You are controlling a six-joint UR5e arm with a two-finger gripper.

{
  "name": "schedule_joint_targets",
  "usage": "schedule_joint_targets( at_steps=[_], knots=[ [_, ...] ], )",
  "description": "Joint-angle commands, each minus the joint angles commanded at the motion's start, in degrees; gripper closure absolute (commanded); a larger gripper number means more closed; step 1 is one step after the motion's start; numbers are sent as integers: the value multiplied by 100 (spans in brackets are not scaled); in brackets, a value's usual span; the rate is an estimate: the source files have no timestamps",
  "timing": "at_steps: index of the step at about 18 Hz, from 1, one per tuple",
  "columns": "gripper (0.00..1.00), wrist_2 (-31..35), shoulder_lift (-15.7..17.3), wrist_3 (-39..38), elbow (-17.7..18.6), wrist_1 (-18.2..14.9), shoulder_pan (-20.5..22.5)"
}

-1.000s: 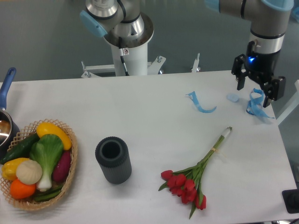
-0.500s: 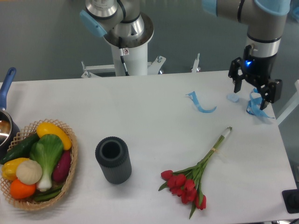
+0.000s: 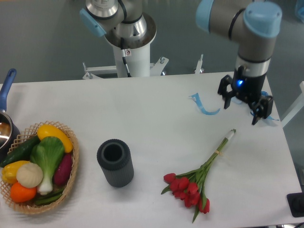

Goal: Pick up the flowers from the table
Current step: 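Move the open gripper toward the red tulip stems and lower it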

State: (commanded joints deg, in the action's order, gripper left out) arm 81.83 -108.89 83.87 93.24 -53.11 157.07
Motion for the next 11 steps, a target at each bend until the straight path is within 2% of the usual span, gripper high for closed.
schedule_joint_targets(
  at_steps=[2, 11],
  knots=[
    [0, -9, -184, -72, 71, 370, -18],
    [0, 26, -826, -107, 62, 433, -273]
  ],
)
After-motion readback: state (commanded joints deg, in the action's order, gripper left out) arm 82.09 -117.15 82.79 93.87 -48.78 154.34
